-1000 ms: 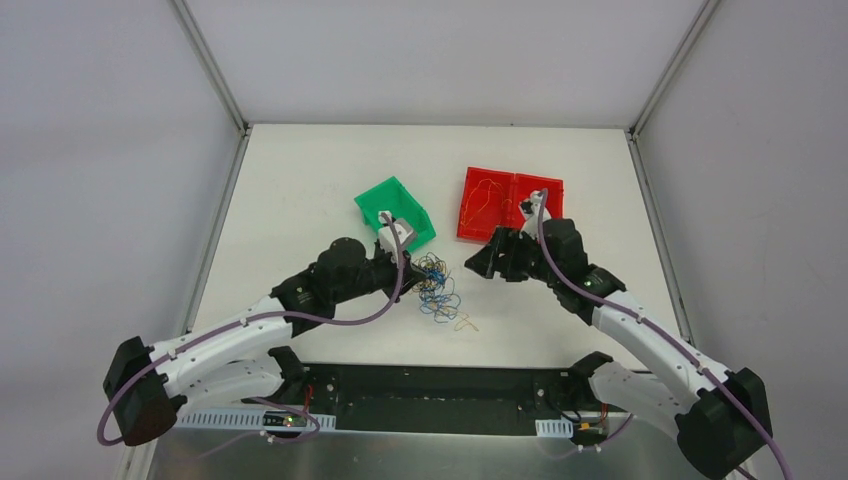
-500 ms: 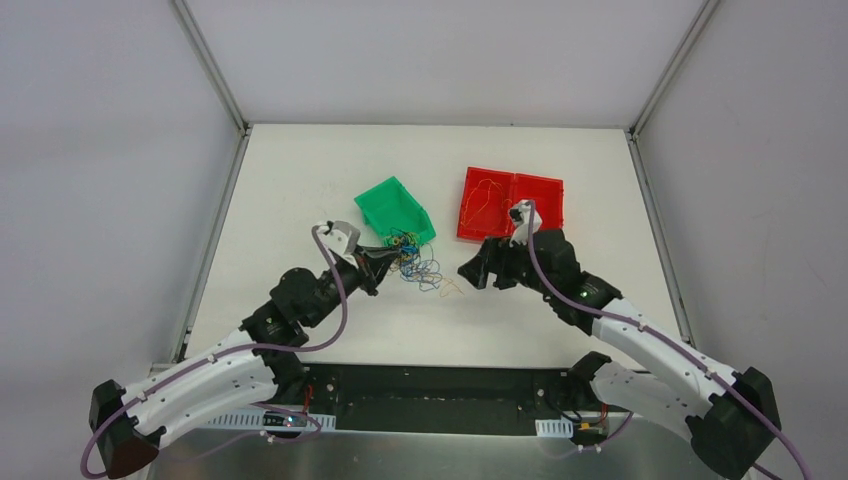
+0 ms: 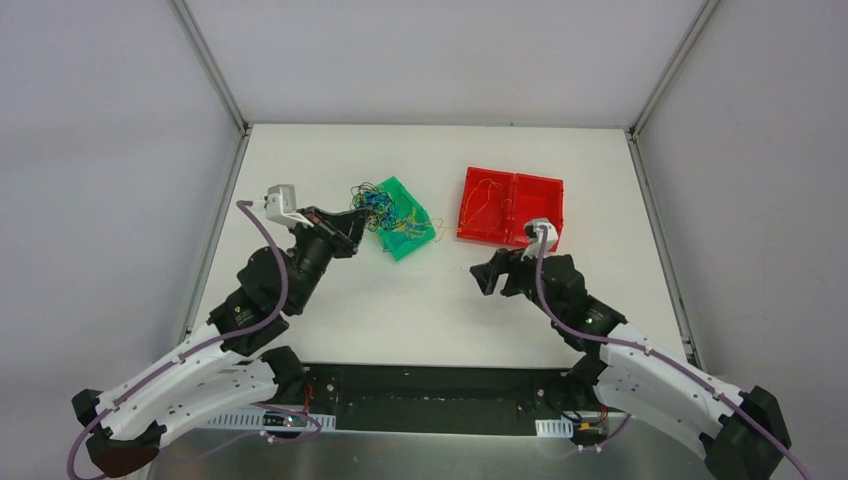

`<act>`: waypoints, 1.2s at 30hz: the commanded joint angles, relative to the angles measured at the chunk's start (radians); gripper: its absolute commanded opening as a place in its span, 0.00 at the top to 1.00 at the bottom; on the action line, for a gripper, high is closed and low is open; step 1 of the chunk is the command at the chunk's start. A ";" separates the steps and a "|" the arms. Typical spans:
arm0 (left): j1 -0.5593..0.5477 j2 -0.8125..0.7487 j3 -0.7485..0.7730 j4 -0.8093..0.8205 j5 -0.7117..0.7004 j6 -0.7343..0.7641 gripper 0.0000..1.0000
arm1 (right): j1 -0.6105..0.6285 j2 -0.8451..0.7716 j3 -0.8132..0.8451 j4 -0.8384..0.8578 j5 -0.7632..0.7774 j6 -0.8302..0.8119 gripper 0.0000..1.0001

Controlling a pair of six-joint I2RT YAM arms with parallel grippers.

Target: Untangle the cables

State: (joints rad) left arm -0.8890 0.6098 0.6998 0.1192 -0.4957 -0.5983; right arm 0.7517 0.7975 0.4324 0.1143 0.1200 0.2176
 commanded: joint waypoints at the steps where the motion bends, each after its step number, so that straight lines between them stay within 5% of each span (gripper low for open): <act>1: 0.000 0.028 0.134 -0.079 -0.006 -0.162 1.00 | 0.018 -0.133 -0.085 0.221 -0.057 -0.071 0.18; 6: 0.000 0.120 0.263 -0.175 0.103 -0.220 1.00 | 0.083 -0.168 -0.104 0.290 -0.215 -0.147 0.17; 16: 0.000 0.294 0.351 -0.234 0.298 -0.347 1.00 | 0.252 -0.188 -0.038 0.207 -0.039 -0.280 0.15; 28: 0.000 0.311 0.352 -0.231 0.449 -0.433 1.00 | 0.266 -0.242 -0.055 0.213 0.034 -0.298 0.22; 32: 0.000 0.323 0.345 -0.231 0.520 -0.474 1.00 | 0.268 -0.231 -0.041 0.204 0.015 -0.296 0.40; 36: 0.000 0.321 0.346 -0.227 0.521 -0.466 1.00 | 0.267 -0.246 -0.037 0.182 0.006 -0.287 0.96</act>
State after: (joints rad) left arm -0.8890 0.9409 1.0107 -0.1440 -0.0196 -1.0420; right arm 1.0126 0.5690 0.3386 0.2787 0.1314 -0.0746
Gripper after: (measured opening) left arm 0.041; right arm 0.242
